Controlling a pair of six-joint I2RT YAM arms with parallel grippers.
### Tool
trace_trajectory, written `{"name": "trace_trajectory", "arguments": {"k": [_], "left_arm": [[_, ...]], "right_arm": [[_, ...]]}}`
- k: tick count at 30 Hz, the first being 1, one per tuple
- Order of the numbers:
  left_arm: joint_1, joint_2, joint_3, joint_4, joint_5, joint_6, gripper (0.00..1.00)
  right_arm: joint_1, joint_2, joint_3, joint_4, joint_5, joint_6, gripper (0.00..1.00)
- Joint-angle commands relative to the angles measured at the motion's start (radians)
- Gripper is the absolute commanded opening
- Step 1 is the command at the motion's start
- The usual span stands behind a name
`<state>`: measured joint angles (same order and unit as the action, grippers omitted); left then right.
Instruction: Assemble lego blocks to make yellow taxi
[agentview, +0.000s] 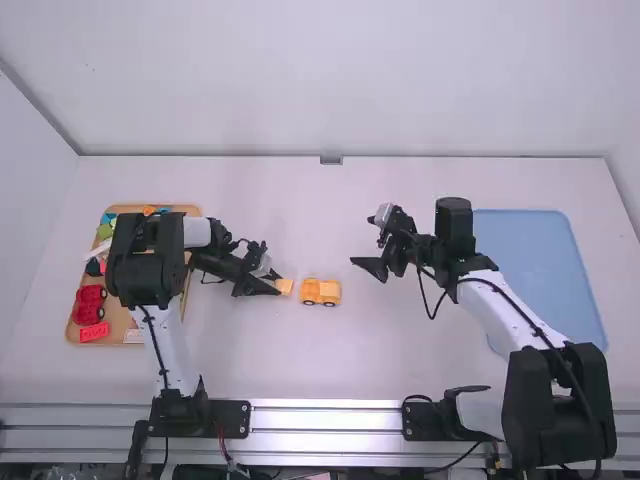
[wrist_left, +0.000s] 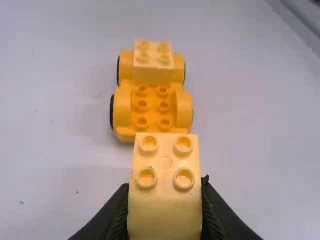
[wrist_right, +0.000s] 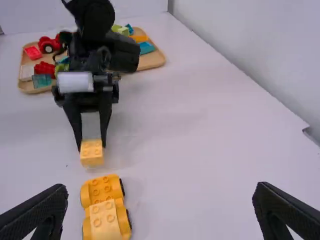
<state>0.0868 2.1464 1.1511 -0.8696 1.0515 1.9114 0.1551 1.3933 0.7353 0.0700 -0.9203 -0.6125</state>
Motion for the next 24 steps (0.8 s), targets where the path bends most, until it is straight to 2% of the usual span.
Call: {"name": "trace_trajectory", "arguments": {"k": [1, 4, 8, 10, 15, 19, 24], "left_arm": [[-0.008, -0.068, 0.017, -0.057, 0.085, 0.076, 0.15], [-0.014, -0.118, -0.004, -0.117, 0.153, 0.172, 0.15], [-0.014, -0.161, -0.05, -0.064, 0.168, 0.138, 0.13], [-0.017, -0.174, -0.082, 0.019, 0.171, 0.052, 0.11], [-0.046, -0.196, -0.141, 0.229, 0.144, -0.164, 0.08], [-0.109, -0.235, -0.192, 0.497, -0.002, -0.491, 0.06], [-0.161, -0.295, -0.232, 0.567, -0.074, -0.577, 0.07]], "right_arm": [[0.001, -0.006, -0.016, -0.033, -0.007, -0.103, 0.99], [0.007, 0.052, -0.051, 0.011, -0.022, -0.118, 0.98], [0.025, 0.169, -0.106, 0.15, -0.115, -0.118, 0.99], [0.035, 0.252, -0.121, 0.228, -0.159, -0.118, 0.99], [0.066, 0.398, -0.111, 0.306, -0.195, -0.118, 0.99], [0.075, 0.472, -0.077, 0.319, -0.232, -0.121, 0.98], [0.074, 0.479, -0.067, 0.32, -0.268, -0.124, 0.98]]}}
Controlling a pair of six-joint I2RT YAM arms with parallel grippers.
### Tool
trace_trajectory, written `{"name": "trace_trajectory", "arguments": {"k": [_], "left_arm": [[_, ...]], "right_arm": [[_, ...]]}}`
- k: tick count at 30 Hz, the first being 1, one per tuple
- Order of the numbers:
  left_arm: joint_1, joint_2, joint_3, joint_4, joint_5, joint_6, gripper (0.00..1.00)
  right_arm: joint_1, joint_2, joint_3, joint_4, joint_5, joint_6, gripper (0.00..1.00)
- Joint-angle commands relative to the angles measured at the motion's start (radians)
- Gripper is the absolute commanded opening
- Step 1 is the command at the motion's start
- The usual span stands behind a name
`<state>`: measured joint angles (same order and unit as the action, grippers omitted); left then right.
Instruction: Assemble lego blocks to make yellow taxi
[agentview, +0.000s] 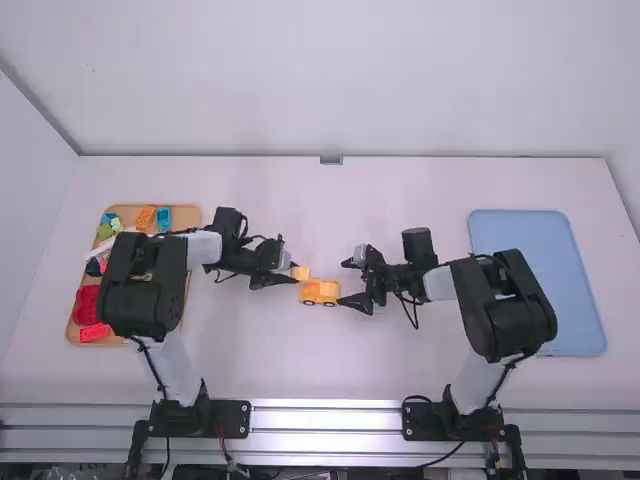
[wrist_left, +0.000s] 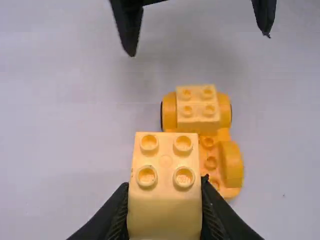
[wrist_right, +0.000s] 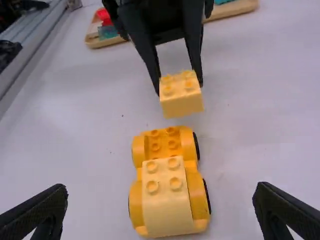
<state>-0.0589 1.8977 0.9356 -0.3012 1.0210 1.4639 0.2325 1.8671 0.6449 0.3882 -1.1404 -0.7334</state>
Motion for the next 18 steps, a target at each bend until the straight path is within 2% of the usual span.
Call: {"name": "trace_trajectory", "arguments": {"k": [1, 5, 10, 15, 18], "left_arm": [[-0.023, -0.066, -0.031, 0.006, -0.042, -0.129, 0.07], [-0.027, -0.095, -0.088, 0.076, -0.028, -0.149, 0.07], [-0.025, -0.095, -0.146, 0.161, -0.035, -0.198, 0.05], [-0.026, -0.095, -0.158, 0.179, -0.019, -0.205, 0.05], [-0.026, -0.095, -0.158, 0.186, -0.01, -0.204, 0.05]], "right_arm": [[-0.001, 0.005, 0.022, 0.001, -0.04, -0.029, 0.98], [0.039, 0.005, 0.013, -0.006, 0.01, -0.127, 0.99], [0.105, 0.005, 0.01, 0.002, 0.175, -0.128, 0.98], [0.136, 0.01, 0.01, 0.014, 0.225, -0.119, 0.99], [0.142, 0.071, 0.01, 0.119, 0.253, -0.039, 0.98]]}}
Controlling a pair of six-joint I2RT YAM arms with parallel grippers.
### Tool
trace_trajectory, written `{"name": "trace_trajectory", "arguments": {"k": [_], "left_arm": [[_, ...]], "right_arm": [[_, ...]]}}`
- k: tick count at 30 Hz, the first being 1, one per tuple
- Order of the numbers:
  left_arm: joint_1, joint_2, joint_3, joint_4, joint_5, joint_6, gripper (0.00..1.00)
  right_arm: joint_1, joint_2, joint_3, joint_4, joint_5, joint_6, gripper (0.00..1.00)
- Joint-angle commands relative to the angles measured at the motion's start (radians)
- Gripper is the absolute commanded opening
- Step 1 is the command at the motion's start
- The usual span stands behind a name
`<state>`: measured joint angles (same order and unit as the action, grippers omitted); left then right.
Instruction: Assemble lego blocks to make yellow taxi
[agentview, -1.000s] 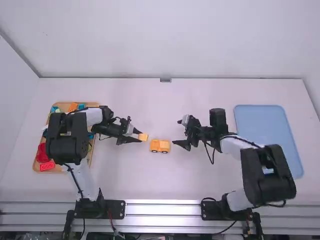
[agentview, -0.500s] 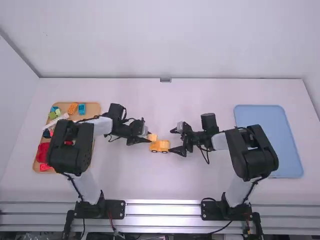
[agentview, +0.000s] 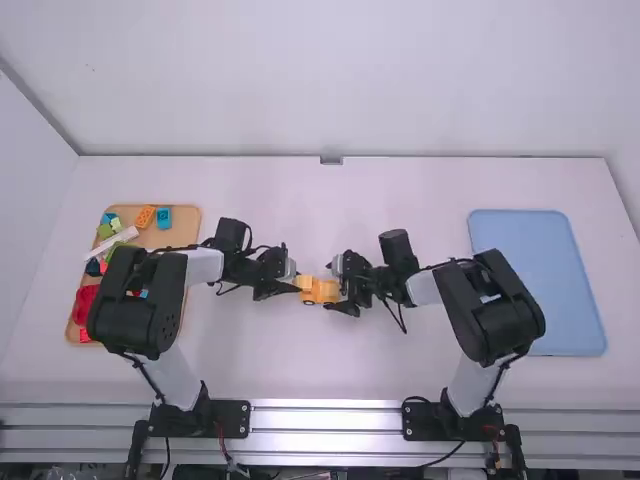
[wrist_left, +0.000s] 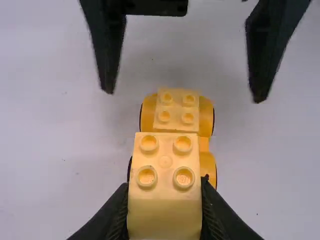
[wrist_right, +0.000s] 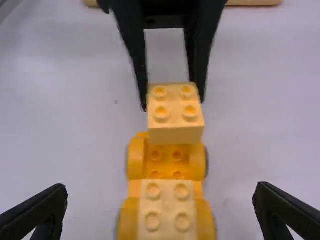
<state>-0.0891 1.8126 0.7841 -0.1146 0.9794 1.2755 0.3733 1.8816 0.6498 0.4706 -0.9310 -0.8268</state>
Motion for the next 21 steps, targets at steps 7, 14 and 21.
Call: {"name": "trace_trajectory", "arguments": {"k": [7, 14, 21], "left_arm": [[0.003, -0.01, -0.006, 0.002, 0.033, -0.029, 0.05], [-0.036, 0.01, -0.008, 0.055, 0.021, -0.097, 0.03], [-0.06, 0.019, -0.008, 0.062, -0.02, -0.105, 0.02]], "right_arm": [[-0.034, 0.184, 0.006, 0.233, -0.14, 0.089, 0.99], [-0.011, 0.26, 0.051, 0.222, -0.109, 0.085, 0.99], [-0.039, 0.285, 0.056, 0.233, -0.127, 0.084, 0.93]]}}
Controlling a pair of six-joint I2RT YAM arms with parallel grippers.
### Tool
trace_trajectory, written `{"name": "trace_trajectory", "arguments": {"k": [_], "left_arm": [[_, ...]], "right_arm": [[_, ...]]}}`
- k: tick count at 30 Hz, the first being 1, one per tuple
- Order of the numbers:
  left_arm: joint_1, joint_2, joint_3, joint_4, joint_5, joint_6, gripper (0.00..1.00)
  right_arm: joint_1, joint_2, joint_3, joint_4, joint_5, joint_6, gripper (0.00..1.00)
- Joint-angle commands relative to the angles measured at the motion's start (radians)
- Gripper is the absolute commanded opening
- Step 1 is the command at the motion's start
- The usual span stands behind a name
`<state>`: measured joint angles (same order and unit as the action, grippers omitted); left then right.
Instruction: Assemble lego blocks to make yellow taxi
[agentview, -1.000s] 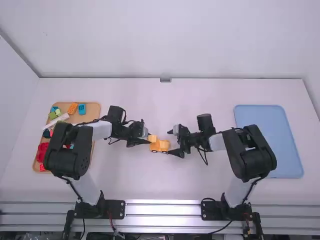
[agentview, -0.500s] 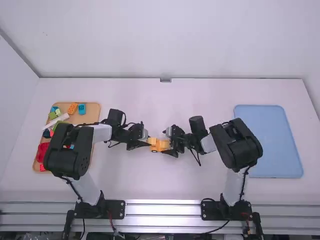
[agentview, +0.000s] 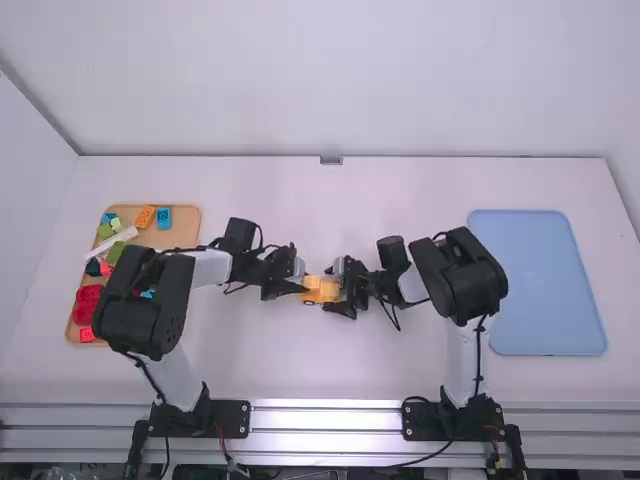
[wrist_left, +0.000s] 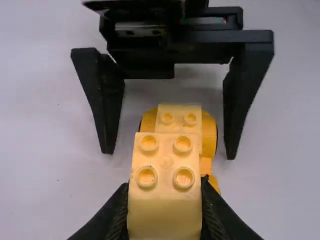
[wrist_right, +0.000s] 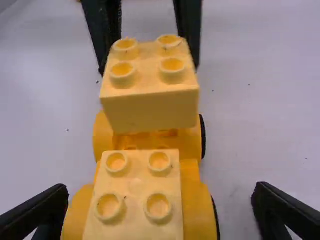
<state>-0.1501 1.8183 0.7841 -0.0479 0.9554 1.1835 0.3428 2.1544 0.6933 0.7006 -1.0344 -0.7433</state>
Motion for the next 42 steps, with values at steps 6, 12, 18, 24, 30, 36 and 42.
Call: {"name": "trace_trajectory", "arguments": {"k": [6, 12, 18, 24, 30, 36, 42], "left_arm": [[-0.003, 0.018, -0.01, -0.005, 0.002, -0.013, 0.02], [-0.002, 0.034, -0.013, -0.011, -0.003, -0.013, 0.02], [0.001, 0.034, -0.021, 0.008, -0.003, -0.013, 0.02], [-0.007, 0.035, -0.022, 0.003, -0.004, -0.012, 0.02], [-0.009, 0.037, -0.044, 0.039, -0.003, -0.013, 0.02], [-0.005, 0.037, -0.048, 0.048, -0.004, -0.013, 0.02], [-0.01, 0.037, -0.048, 0.048, -0.004, -0.017, 0.02]], "right_arm": [[0.01, 0.012, 0.013, -0.003, -0.015, -0.05, 0.81], [0.014, 0.012, 0.013, 0.0, -0.007, -0.058, 0.63], [0.01, 0.012, 0.013, -0.006, -0.02, -0.069, 0.5], [0.01, 0.012, 0.013, -0.008, -0.02, -0.069, 0.47], [0.013, 0.012, 0.013, -0.016, -0.02, -0.071, 0.47], [0.011, 0.012, 0.013, -0.03, -0.047, -0.103, 0.47], [0.011, 0.012, 0.013, -0.031, -0.043, -0.103, 0.47]]}}
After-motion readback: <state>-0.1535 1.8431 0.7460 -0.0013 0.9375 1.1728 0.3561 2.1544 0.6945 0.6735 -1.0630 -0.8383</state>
